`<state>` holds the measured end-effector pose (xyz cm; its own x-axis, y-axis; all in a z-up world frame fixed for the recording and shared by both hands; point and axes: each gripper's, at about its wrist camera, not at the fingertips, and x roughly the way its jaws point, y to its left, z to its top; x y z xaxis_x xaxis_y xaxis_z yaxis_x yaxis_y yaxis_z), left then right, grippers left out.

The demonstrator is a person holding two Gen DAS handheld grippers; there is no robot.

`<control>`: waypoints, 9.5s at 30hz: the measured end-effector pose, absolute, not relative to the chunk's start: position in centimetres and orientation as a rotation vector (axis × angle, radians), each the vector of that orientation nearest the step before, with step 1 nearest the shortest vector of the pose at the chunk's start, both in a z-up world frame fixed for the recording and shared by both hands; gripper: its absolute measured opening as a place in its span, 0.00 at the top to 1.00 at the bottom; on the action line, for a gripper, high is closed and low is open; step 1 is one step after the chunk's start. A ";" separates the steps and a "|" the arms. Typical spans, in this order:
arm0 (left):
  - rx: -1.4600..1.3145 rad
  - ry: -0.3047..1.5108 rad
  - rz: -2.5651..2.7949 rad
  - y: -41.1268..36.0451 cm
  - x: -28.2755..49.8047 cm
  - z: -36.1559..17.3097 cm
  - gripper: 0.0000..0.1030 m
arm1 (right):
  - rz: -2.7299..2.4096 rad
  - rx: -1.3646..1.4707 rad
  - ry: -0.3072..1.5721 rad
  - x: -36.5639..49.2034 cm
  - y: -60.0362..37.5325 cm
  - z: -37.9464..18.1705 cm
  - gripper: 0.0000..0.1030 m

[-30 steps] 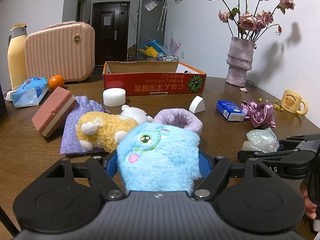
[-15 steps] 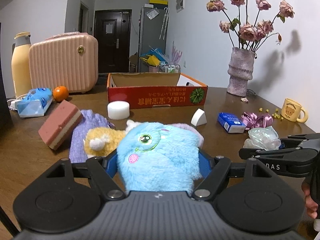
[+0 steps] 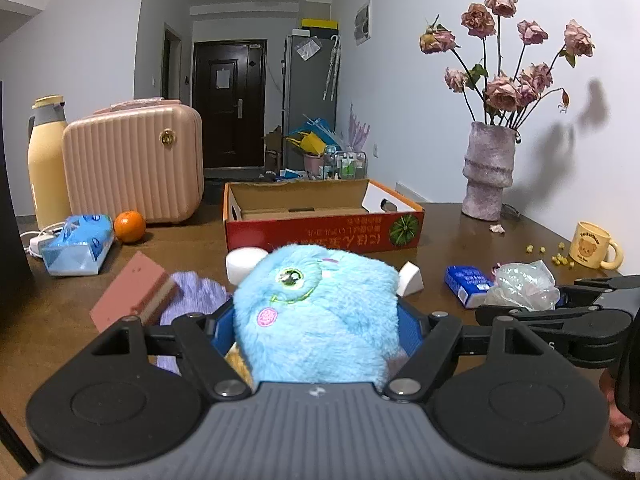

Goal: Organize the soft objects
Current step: 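Carry the blue plush and plastic bundle into the cardboard box and release both, then withdraw both grippers from the box toward the yellow plush, then grasp the yellow-white plush animal with the right gripper, then lift the yellow plush and carry it toward the cardboard box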

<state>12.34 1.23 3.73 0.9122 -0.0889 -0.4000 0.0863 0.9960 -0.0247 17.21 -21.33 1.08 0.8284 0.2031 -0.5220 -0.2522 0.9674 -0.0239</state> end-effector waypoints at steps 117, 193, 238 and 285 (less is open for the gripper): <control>-0.092 0.495 0.271 1.7 47.8 3.0 0.00 | 0.145 0.047 0.551 51.4 -16.5 -0.5 0.00; -0.042 0.383 0.190 5.6 17.0 10.0 0.00 | 0.265 -0.068 0.397 22.1 -16.7 5.5 0.00; -0.069 0.545 0.190 14.3 7.2 1.2 0.00 | 0.496 -0.136 0.511 12.6 -9.2 0.9 0.00; -0.080 0.606 0.205 17.1 6.6 -0.9 0.00 | 0.688 -0.362 0.547 17.3 -1.7 -1.2 0.56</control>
